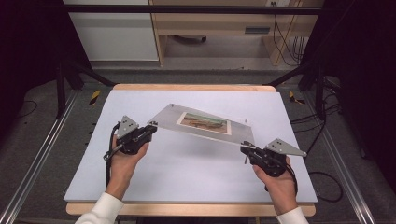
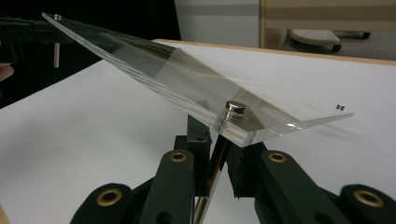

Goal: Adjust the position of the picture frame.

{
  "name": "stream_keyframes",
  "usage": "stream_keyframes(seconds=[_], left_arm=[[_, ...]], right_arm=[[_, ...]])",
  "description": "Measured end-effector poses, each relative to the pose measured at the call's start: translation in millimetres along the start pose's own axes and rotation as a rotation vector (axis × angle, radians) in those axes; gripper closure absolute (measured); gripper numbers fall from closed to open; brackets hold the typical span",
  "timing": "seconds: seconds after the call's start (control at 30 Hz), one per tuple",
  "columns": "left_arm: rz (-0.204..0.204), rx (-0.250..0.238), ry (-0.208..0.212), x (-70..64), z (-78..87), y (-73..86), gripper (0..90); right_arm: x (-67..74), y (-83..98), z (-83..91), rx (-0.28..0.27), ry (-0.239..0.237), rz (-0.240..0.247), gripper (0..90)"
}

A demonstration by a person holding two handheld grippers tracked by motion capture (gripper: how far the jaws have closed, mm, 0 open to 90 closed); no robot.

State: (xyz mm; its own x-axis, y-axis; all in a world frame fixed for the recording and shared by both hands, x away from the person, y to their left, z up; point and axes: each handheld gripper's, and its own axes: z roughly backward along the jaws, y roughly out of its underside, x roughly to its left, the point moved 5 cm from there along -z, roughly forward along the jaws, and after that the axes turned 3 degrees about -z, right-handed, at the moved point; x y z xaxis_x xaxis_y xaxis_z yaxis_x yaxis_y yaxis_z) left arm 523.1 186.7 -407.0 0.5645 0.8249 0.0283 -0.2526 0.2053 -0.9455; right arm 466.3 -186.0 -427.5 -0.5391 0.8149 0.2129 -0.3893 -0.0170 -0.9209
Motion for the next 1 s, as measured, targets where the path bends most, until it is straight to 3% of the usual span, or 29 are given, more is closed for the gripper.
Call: stream_keyframes(seconds=[0.23,0.5,1.0], left_arm=[[0.017,-0.013,-0.061,19.0,25.3,3.9,83.9],[0.027,-0.017,-0.099,29.9,40.9,8.9,83.7],[0.045,-0.022,-0.094,20.5,36.4,19.7,83.4]], right_arm=[[13.3,-13.0,-26.9,0.012,-0.050,0.020,80.7],[23.4,-20.7,-46.0,0.024,-0.094,0.025,80.8],[13.5,-16.5,-47.9,0.028,-0.100,-0.001,81.4]])
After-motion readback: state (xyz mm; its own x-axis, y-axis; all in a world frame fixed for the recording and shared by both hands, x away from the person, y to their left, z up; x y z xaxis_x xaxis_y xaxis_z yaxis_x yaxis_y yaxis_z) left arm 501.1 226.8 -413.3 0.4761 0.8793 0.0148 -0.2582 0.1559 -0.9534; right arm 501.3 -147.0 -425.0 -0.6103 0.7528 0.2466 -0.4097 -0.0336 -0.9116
